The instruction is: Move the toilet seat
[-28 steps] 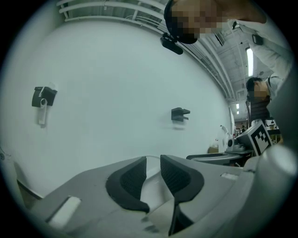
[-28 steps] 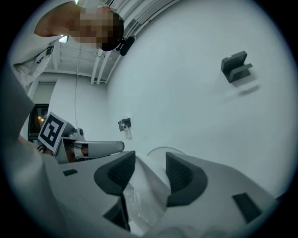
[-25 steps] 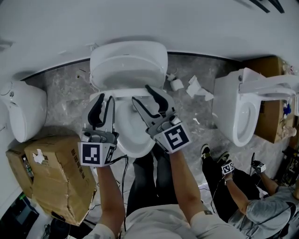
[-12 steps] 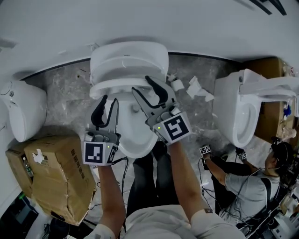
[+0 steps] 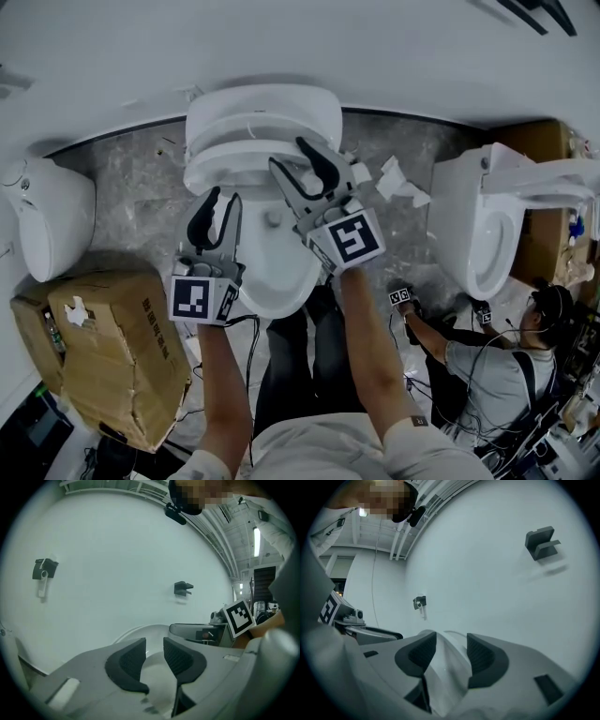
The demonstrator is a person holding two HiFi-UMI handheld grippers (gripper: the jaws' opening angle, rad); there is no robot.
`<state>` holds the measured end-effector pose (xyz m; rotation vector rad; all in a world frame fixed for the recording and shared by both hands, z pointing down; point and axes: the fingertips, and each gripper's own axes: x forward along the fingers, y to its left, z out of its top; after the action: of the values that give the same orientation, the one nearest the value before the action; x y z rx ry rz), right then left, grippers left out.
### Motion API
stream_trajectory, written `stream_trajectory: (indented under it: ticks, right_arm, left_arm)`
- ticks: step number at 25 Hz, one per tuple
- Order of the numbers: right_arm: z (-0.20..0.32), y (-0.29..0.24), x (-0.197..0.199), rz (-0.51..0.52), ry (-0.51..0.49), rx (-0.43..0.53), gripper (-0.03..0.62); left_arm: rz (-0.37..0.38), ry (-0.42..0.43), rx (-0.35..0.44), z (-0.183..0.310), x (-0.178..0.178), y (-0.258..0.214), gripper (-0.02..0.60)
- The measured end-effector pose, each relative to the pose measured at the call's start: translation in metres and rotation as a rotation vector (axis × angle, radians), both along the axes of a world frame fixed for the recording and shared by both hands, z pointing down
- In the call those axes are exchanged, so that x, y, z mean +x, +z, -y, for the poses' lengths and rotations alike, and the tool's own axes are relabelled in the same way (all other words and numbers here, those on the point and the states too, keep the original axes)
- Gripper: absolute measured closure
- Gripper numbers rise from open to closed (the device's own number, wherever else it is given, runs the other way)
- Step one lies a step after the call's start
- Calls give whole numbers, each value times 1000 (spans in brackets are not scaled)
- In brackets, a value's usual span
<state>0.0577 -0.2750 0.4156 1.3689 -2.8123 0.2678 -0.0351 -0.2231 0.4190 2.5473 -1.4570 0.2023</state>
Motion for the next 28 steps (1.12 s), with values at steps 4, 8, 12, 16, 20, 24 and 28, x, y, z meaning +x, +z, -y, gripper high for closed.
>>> stream_trajectory:
  ticks: [4,8,12,16,20,24,28]
  right_arm:
    - [6,2,1,-9,8,6,404]
    - [12,6,1,-16,11,4,404]
    - [19,7,1,-21,20,1,404]
    - [25,10,1,-36,25,-10,404]
    - [28,10,2,-46,26,-7,404]
    - [30,11,2,-54,24,-10,403]
    - [28,10,2,-75,23,-6,402]
  left_arm:
    - [-3,-7,-13,6,1,4,463]
    - [5,5,0,17,5,4,463]
    - [-1,7,0,22,8,1,463]
    - [-12,7,-1,23,10,-1,463]
    - [-15,4,-2,23,12,-3,463]
    - [-14,-1,-3,26,11,-3,463]
    - [-15,-10,-3,29,8,-2,463]
